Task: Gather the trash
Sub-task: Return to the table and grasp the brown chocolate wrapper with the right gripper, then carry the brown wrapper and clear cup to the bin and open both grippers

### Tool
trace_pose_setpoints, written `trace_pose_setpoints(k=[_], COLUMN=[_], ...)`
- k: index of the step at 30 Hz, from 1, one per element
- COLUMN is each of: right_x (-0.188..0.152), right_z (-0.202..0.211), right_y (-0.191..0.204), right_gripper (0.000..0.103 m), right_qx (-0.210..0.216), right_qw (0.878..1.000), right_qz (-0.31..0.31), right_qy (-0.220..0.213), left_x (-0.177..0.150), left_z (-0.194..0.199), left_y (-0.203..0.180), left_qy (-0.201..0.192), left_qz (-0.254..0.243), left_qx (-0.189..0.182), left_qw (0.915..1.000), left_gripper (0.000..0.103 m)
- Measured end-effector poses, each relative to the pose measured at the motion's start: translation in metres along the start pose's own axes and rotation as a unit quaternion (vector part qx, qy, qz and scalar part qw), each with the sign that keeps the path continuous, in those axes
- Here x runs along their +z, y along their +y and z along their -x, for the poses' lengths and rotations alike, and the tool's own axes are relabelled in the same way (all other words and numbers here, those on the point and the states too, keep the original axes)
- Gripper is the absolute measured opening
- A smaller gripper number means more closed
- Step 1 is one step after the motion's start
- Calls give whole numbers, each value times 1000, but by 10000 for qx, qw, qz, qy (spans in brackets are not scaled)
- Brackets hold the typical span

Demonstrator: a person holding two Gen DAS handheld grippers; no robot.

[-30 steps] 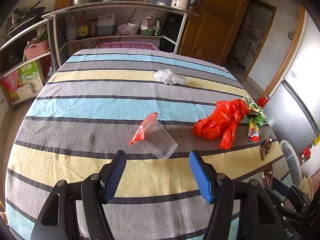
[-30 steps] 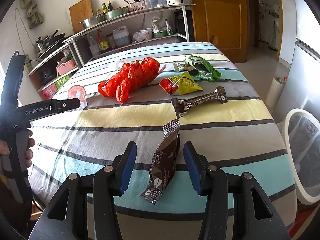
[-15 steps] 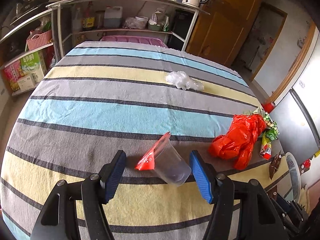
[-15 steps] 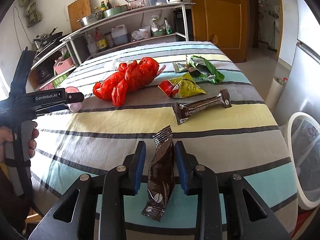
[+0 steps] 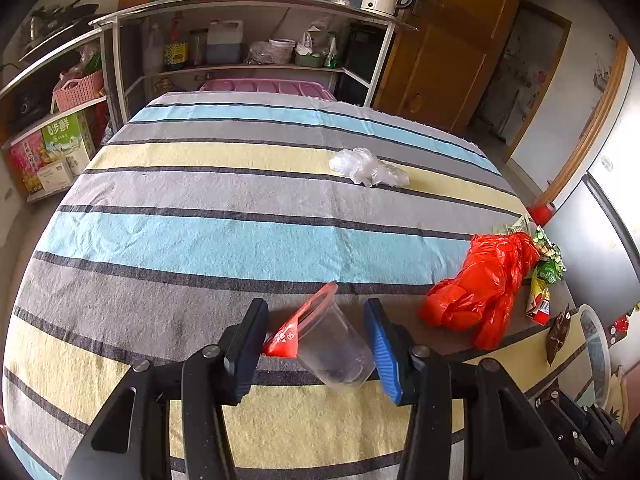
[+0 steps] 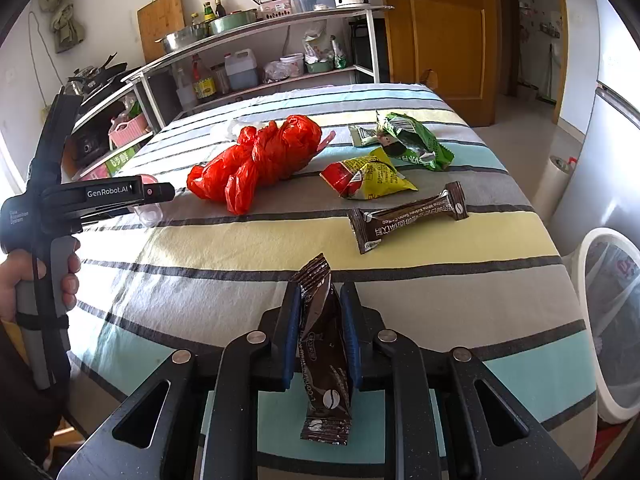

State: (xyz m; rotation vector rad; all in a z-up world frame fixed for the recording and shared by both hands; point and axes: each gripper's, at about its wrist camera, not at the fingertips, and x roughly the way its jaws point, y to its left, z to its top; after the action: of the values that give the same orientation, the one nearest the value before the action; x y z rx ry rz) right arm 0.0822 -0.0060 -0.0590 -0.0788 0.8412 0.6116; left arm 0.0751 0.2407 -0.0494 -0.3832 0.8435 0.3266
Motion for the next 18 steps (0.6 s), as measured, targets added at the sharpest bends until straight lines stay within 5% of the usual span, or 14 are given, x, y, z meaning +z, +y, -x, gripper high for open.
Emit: trace_pose_setpoints(k=[18], right_x=[0], right_z=[11], right_y=[-8], right_gripper=[20], right_qx=[4], right_qw=[9997], right_qz=[-163], right_qy=[-184], left_x=[-15], left_z=[25], left_y=[-25], left_qy=[-158], left_qz=[-640], left_qx=[-228], left_qw=[9976], left_gripper=[49])
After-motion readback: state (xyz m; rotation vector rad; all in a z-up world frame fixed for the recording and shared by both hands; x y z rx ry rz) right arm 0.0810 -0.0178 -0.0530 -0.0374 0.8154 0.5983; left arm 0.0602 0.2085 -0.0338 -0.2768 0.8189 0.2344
